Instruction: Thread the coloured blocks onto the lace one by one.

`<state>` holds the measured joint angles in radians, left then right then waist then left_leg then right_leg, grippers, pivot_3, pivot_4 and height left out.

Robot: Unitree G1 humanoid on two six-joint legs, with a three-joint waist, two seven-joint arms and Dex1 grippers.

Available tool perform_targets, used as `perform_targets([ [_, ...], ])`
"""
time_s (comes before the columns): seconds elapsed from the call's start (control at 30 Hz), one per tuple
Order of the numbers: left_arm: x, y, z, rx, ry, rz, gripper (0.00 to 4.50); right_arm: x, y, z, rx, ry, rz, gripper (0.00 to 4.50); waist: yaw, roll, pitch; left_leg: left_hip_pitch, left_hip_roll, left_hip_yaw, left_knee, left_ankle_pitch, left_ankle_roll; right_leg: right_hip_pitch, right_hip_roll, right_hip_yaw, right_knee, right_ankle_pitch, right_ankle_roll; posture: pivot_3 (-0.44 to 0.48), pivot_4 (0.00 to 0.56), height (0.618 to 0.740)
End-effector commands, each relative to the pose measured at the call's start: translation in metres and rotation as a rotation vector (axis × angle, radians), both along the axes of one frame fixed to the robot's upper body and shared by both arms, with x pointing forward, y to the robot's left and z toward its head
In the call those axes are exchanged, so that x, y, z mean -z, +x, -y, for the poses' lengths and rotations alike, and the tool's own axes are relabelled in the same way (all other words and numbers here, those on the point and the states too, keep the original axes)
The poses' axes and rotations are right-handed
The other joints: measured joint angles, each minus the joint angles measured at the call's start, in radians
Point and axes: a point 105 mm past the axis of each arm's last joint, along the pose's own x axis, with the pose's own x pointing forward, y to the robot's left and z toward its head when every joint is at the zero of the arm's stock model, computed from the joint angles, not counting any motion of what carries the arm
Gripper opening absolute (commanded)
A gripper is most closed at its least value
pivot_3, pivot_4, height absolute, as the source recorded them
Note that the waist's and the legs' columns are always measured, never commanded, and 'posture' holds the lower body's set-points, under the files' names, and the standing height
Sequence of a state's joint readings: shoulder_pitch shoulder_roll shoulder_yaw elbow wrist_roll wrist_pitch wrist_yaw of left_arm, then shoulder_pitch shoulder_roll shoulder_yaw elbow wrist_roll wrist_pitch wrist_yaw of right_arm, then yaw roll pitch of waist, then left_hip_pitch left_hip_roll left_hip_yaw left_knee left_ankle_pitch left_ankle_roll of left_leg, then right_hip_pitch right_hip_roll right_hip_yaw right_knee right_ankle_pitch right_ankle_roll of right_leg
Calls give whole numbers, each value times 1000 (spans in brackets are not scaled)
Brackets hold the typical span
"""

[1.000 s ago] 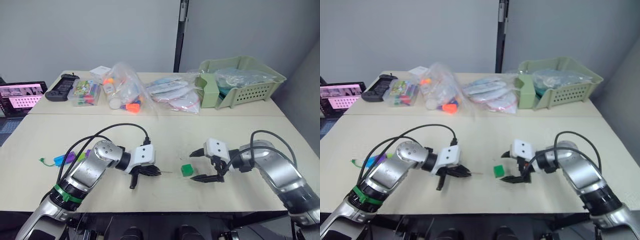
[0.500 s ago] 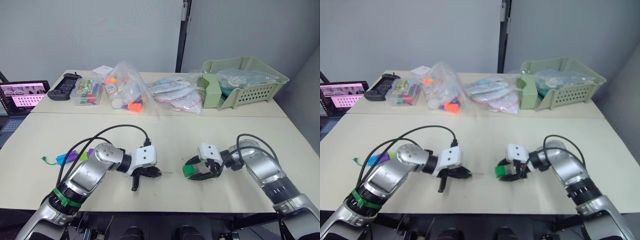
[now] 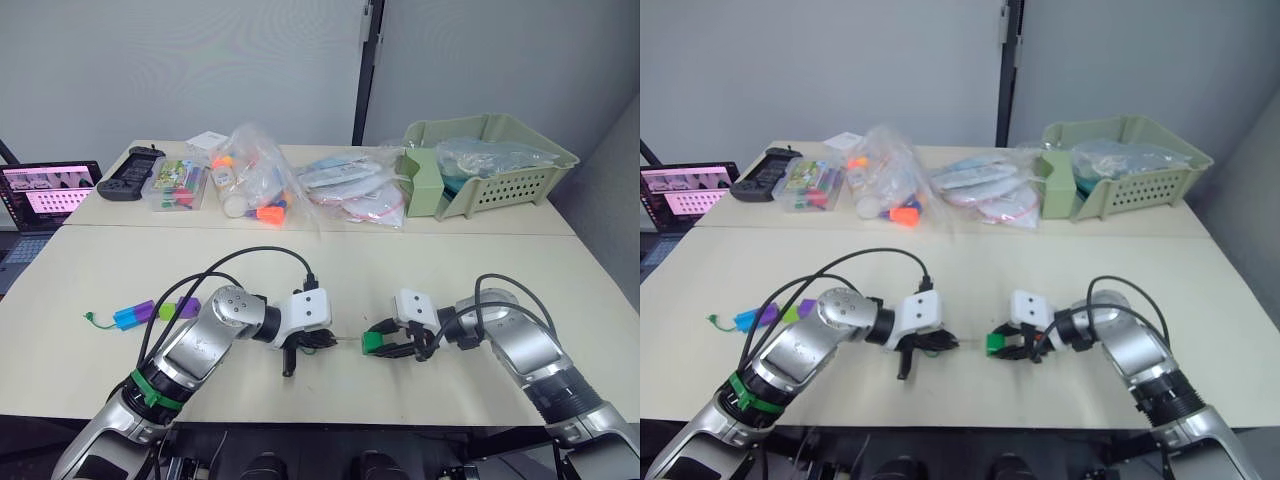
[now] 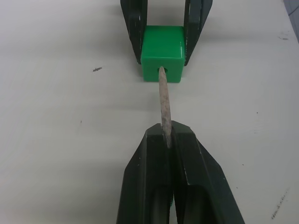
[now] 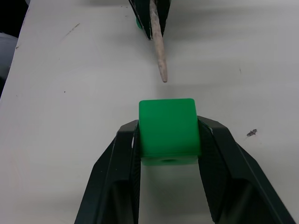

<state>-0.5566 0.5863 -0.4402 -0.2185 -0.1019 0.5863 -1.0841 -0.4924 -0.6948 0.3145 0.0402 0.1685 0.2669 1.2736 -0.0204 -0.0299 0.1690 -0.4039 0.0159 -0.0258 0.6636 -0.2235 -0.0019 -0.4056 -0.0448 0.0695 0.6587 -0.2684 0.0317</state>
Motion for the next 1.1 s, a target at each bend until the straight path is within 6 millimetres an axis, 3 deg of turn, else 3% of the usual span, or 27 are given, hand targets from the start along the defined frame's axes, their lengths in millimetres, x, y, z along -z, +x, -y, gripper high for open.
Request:
perform_targets([
  [0.03,-8,1,3,16,-3,29,0,-7,1,-4,8,15,30,1163,1,0,0,0,0,0,0,0,0,0,0,0,0,0,0,0,150,740],
  [1.1,-4,-2,1,11,55,1,0,-2,-9,-9,97,33,19,1163,3,0,0,0,0,0,0,0,0,0,0,0,0,0,0,0,150,740],
])
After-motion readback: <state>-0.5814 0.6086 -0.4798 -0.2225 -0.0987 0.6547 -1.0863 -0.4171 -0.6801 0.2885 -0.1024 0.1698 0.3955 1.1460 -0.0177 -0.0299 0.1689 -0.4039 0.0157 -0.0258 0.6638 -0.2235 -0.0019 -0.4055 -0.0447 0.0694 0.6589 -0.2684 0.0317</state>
